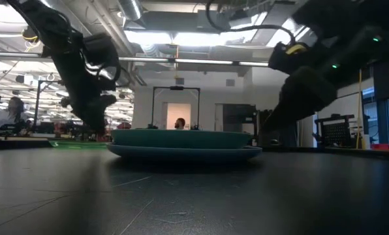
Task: Stack plastic plates
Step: Stack the light green plate on top of the light blue plate
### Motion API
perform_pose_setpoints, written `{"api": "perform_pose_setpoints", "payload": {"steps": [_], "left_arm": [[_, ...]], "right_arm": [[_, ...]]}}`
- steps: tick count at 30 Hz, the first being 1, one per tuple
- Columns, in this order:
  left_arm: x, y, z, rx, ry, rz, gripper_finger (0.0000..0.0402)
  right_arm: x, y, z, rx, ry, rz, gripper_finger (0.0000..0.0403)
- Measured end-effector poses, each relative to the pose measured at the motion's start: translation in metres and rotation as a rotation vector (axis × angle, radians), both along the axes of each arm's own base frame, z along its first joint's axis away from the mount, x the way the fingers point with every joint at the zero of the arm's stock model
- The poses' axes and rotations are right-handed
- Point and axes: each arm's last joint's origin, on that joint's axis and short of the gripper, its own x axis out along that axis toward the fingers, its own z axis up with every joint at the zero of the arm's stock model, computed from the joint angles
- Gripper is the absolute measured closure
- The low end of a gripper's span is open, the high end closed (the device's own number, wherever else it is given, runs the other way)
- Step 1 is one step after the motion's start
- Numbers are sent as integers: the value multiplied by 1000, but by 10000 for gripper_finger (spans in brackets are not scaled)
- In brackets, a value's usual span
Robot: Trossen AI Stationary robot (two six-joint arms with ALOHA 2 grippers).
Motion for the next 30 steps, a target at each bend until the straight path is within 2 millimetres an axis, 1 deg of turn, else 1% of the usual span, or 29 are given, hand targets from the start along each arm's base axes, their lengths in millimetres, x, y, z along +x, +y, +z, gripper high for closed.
{"api": "perform_pose_setpoints", "payload": {"steps": [4,10,16,24,27,30], "left_arm": [[1,4,-8,-19,41,0,278],[3,8,-15,-2,78,7,278],[5,9,-22,-28,106,2,278],[8,11,-31,-36,143,-19,280],[8,11,-32,-39,145,-20,295],[8,11,-32,-60,132,-30,326]], "right_arm": [[-7,5,-6,-14,-52,-7,248],[-12,3,-20,-8,-137,-65,248],[-10,2,-35,-28,-142,-89,248],[-5,3,-46,-47,-152,-104,248],[-5,3,-48,-49,-150,-105,248],[-5,3,-48,-53,-151,-109,248]]}}
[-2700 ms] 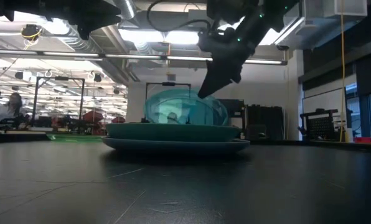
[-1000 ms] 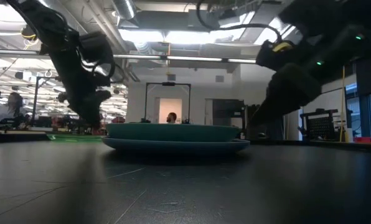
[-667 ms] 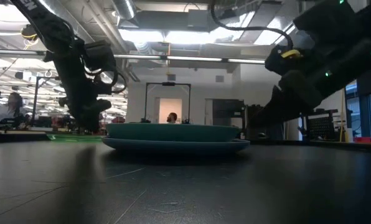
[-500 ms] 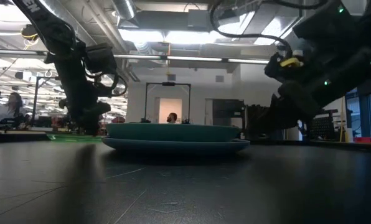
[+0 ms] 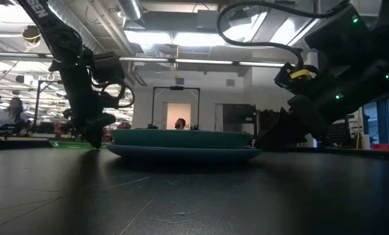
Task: Stack plastic plates
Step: Stack the light green plate on top of the light blue plate
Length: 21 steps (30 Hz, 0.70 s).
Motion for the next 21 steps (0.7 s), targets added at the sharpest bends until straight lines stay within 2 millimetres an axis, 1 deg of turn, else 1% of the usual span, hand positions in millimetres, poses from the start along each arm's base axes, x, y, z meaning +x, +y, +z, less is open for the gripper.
{"api": "perform_pose_setpoints", "payload": {"steps": [6,17,21], "left_arm": [[-2,3,1,-1,3,-8,393],[-1,2,1,-6,7,-39,399],[-2,2,4,3,-5,-40,400]], "right_arm": [[0,0,0,-3,1,-2,248],[0,0,-1,-4,5,-3,248],[0,0,-1,-4,6,-2,248]]}}
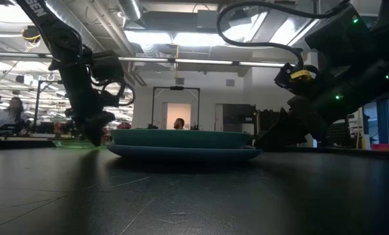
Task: Stack plastic plates
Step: Stack the light green plate on top of the light blue plate
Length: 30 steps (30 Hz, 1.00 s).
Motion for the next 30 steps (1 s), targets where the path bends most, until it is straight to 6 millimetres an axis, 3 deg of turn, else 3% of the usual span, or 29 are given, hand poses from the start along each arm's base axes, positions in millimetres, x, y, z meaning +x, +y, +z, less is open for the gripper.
{"api": "perform_pose_setpoints", "payload": {"steps": [11,20,30], "left_arm": [[6,-24,31,90,-111,-167,400],[34,-61,61,202,-204,-483,400],[59,-100,81,324,-375,-839,400]], "right_arm": [[0,0,0,0,1,0,249],[0,0,0,0,0,-1,248],[0,0,0,-5,-1,-7,249]]}}
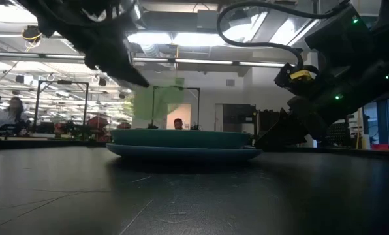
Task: Stack plastic plates
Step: Stack the light green plate on top of the light blue plate
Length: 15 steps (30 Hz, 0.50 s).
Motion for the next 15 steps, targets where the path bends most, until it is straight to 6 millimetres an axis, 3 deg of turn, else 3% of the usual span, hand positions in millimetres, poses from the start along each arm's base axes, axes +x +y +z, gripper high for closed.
{"api": "perform_pose_setpoints", "payload": {"steps": [6,15], "left_arm": [[8,-18,11,17,-120,-192,400],[12,-34,18,2,-206,-331,400]], "right_arm": [[0,0,0,0,0,0,249],[0,0,0,0,-1,0,249]]}}
